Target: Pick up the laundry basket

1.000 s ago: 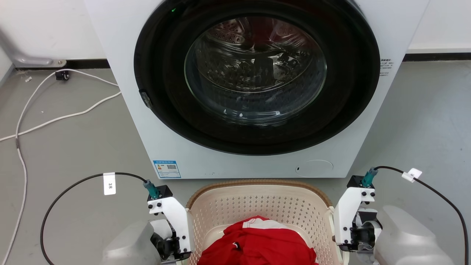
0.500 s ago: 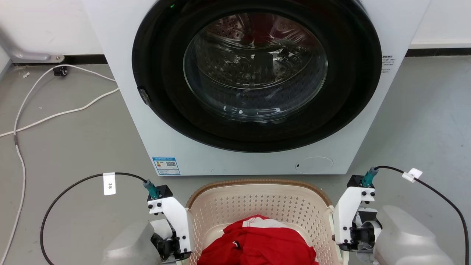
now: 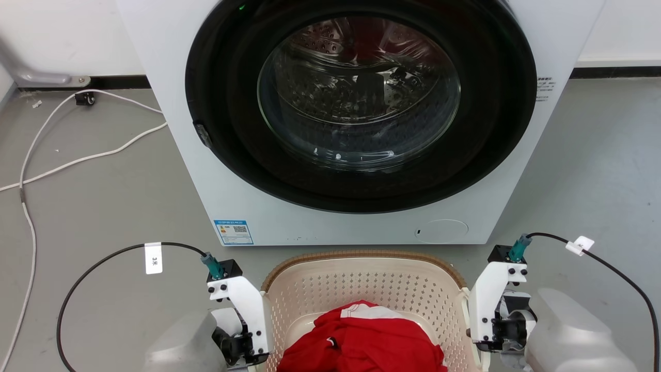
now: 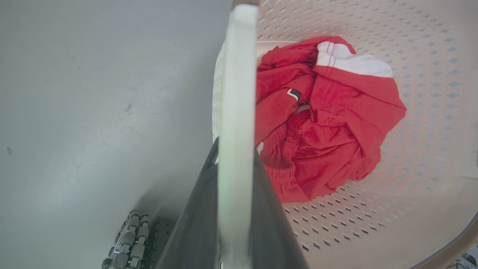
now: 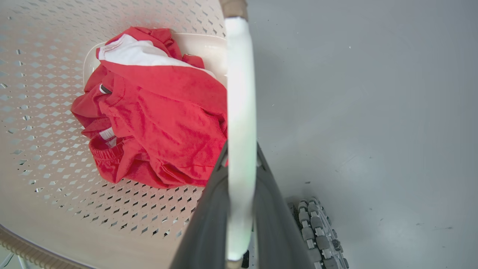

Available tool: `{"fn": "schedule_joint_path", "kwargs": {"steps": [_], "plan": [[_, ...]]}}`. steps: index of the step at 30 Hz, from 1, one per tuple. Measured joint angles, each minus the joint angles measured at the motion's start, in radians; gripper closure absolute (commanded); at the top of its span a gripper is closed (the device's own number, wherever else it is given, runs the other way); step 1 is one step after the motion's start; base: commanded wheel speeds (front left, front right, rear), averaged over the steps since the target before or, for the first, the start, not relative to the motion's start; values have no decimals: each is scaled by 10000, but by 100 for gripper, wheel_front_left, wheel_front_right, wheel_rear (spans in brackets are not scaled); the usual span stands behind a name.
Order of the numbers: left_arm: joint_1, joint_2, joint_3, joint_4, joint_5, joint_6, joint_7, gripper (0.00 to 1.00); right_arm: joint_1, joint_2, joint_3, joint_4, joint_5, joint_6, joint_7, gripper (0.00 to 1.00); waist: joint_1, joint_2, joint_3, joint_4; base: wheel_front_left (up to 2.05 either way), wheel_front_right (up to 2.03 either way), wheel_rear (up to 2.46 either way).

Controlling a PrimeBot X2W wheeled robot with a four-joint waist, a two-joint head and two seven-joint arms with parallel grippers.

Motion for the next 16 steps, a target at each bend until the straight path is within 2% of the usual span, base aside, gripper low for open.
{"fn": "schedule_joint_path", "kwargs": {"steps": [16], "plan": [[0, -35, -10, 54, -33, 0, 10, 100, 3, -10, -15, 0, 0, 0, 25, 100, 0, 0, 6, 18, 0, 0, 0]]}}
